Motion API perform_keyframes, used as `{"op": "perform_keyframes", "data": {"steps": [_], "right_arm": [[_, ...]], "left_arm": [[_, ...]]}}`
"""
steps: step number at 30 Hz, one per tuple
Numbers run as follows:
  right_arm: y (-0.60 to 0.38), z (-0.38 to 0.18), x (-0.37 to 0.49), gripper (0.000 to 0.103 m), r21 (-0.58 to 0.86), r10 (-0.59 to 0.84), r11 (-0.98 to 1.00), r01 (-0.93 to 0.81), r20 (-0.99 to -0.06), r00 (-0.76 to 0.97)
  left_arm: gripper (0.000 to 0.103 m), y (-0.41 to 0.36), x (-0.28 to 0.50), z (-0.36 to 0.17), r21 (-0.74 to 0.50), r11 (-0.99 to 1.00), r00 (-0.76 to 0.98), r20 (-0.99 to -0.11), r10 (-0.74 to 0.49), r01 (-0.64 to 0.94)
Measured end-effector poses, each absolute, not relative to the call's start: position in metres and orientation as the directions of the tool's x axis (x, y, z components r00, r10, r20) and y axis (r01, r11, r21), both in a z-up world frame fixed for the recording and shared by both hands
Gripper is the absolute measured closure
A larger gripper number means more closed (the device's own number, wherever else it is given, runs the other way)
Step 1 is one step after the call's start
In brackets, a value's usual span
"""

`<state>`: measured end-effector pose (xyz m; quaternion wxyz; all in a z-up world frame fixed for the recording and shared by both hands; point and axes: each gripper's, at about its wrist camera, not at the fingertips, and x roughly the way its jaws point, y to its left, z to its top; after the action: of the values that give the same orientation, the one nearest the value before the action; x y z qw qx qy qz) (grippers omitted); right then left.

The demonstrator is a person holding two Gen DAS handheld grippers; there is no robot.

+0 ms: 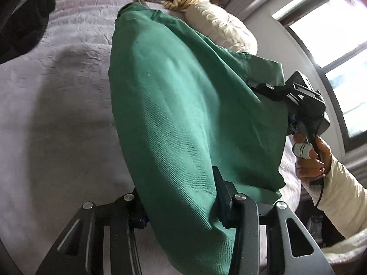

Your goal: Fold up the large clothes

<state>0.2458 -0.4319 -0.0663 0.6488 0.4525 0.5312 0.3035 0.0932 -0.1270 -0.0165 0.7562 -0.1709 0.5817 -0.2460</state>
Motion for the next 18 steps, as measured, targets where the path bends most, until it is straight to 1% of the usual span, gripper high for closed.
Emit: {"op": "perform_keyframes", "data": {"steps": [3, 6, 8, 11, 12, 13, 15, 16, 18], "right_arm": [[-0.407, -0.054, 0.219, 0.086, 0.913, 0.876, 0.399, 0.088, -0.408, 0.256], [-0.379, -0.056, 0.183, 0.086, 0.916, 0.880, 0.385, 0.114, -0.402, 0.253], [-0.359, -0.067, 0.157, 0.086, 0.916, 0.883, 0.375, 0.144, -0.400, 0.246], [-0.336, -0.098, 0.122, 0.086, 0.906, 0.884, 0.367, 0.210, -0.410, 0.225], [-0.329, -0.109, 0.116, 0.086, 0.897, 0.880, 0.377, 0.229, -0.424, 0.214], [-0.318, -0.124, 0.110, 0.086, 0.875, 0.866, 0.410, 0.257, -0.462, 0.191], [-0.306, -0.145, 0.105, 0.086, 0.828, 0.834, 0.474, 0.300, -0.531, 0.148], [-0.303, -0.151, 0.105, 0.083, 0.793, 0.802, 0.521, 0.315, -0.582, 0.138], [-0.302, -0.146, 0.106, 0.077, 0.753, 0.761, 0.575, 0.320, -0.636, 0.128]], "left_arm": [[0.058, -0.104, 0.068, -0.002, -0.550, 0.815, 0.184, -0.795, -0.578, 0.184], [0.058, -0.081, 0.045, 0.004, -0.539, 0.821, 0.155, -0.809, -0.567, 0.190], [0.058, -0.068, 0.022, 0.001, -0.529, 0.829, 0.132, -0.822, -0.554, 0.181], [0.057, -0.043, -0.012, -0.015, -0.505, 0.848, 0.086, -0.848, -0.522, 0.160], [0.057, -0.036, -0.022, -0.028, -0.490, 0.860, 0.068, -0.862, -0.502, 0.140], [0.056, -0.032, -0.029, -0.039, -0.481, 0.869, 0.053, -0.871, -0.489, 0.120], [0.050, -0.025, -0.039, -0.066, -0.447, 0.892, 0.008, -0.894, -0.449, 0.067], [0.048, -0.017, -0.048, -0.079, -0.430, 0.902, -0.002, -0.902, -0.431, 0.037], [0.047, -0.008, -0.054, -0.078, -0.460, 0.888, 0.012, -0.888, -0.460, -0.008]]}}
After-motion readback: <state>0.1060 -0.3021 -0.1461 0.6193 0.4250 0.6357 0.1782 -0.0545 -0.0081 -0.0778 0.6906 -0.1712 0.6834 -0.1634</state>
